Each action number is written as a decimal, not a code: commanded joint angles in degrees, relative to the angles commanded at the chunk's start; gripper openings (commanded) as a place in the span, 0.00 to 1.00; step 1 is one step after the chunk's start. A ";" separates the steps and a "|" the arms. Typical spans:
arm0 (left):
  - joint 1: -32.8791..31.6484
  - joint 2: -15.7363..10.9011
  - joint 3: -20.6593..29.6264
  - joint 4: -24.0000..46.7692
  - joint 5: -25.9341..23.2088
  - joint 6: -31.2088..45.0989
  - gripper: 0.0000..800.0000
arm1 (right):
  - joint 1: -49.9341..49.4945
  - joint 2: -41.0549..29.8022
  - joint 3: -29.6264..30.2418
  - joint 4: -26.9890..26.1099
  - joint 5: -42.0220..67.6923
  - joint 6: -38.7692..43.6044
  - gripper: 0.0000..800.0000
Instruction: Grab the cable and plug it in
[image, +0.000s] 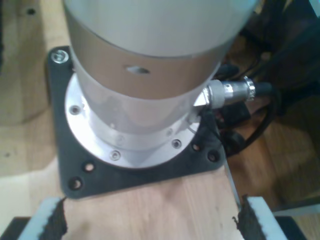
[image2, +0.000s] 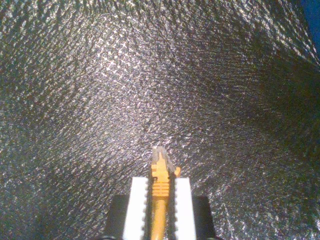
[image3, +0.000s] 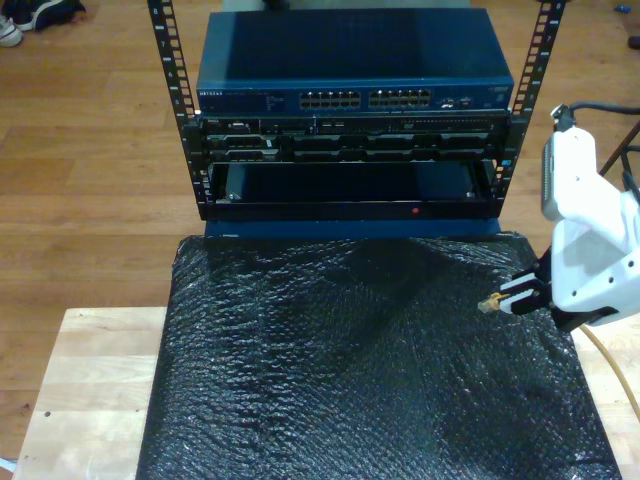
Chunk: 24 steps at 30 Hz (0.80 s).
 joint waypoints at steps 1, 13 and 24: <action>0.53 -0.09 0.53 0.53 -0.35 0.26 1.00 | 0.00 0.00 0.00 0.00 0.00 0.00 0.00; 3.96 -1.93 7.21 1.32 -11.25 3.34 1.00 | 0.00 0.09 0.97 0.09 0.00 0.00 0.00; 5.10 -1.85 11.96 1.05 -19.69 5.45 1.00 | -0.09 0.00 2.64 0.18 -0.35 -0.18 0.00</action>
